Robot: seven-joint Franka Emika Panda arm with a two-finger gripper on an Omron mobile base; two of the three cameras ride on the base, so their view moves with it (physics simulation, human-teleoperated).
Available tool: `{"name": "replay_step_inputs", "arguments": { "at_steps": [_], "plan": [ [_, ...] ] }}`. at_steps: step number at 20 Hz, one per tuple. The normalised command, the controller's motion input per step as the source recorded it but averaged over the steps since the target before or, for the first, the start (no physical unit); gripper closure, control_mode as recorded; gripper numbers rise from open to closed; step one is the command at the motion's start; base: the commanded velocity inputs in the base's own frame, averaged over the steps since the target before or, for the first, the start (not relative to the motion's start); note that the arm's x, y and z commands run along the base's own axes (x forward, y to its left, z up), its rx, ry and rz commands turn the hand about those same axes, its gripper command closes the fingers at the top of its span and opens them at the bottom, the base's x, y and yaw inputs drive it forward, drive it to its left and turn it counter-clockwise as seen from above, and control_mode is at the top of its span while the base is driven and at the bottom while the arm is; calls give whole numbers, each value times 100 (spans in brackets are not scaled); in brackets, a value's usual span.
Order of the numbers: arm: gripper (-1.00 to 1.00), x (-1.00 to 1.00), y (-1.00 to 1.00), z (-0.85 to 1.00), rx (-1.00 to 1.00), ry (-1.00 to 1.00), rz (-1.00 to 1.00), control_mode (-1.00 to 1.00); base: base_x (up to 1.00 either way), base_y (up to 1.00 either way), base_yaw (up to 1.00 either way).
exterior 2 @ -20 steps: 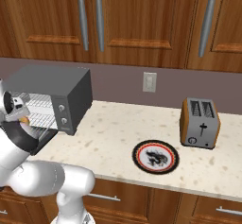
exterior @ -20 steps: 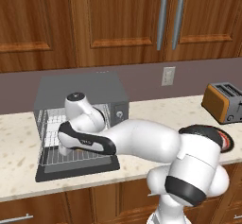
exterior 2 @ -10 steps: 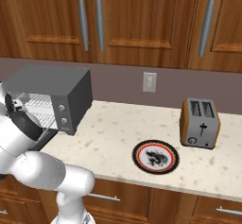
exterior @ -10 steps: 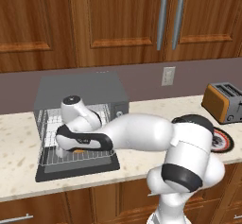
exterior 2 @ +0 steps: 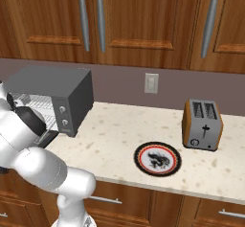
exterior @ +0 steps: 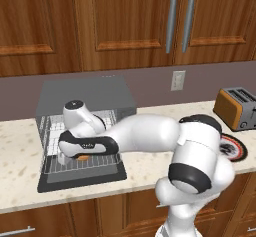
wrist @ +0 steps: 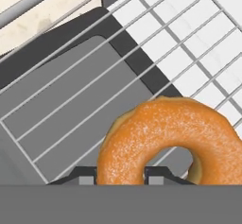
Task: Pick up the bagel from the plate, place it on the toaster oven rack, close the door, and set the timer.
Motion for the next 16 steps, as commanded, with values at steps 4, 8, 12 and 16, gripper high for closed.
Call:
{"name": "replay_step_inputs", "arguments": {
  "at_steps": [4, 8, 12, 16],
  "plan": [
    [-100, 5, 5, -3, 0, 0, 0, -100, 0, 0, 0],
    [-100, -22, 0, 15, 0, -9, 0, -100, 0, 0, 0],
    [-100, -30, 0, 31, 0, -14, 0, -100, 0, 0, 0],
    [-100, -65, 0, 45, 0, -17, 0, -100, 0, 0, 0]
  ]
}}
